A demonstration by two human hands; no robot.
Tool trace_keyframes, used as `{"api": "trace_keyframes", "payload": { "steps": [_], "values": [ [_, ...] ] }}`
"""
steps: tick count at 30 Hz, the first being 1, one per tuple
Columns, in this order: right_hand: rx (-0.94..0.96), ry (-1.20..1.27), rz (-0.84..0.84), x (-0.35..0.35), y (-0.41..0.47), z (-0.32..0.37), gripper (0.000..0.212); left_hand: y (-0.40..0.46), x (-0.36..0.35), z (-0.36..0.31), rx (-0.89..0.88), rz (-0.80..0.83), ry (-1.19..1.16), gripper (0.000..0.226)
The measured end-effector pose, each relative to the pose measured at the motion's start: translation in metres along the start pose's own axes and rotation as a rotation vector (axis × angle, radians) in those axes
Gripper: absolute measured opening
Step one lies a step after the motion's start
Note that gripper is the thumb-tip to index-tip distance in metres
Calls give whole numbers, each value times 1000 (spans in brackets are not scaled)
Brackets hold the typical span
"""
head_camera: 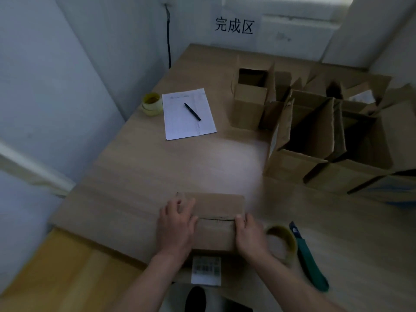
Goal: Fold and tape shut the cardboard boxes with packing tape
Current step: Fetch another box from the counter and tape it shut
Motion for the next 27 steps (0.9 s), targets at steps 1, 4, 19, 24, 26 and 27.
{"api": "trace_keyframes", "payload": {
  "steps": [1,4,19,24,26,27],
  "values": [
    [16,14,19,2,-1,1,40,-6,-2,-6,-63,24,40,45],
    [43,16,90,10,-1,6,39,-17,-10,-10,-53,180,124,64],
    [628,-1041,168,63,-4,-80,40,-6,-11,-7,-101,334,91,63],
    [460,-180,64,89,-10,-43,26,20,-13,8,-217,440,116,64],
    [424,216,62,95,-21,-18,22,31,-16,6,-267,444,134,63],
    [421,330,91,93,-25,-5,20,35,-17,5,-289,442,134,63]
  ]
}}
Point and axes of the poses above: each hand's wrist, its own y-axis towards the middle knuckle, its own x-axis out of the back of the hand, z = x × y, the point moved 4 cm from there along y, towards the middle knuckle
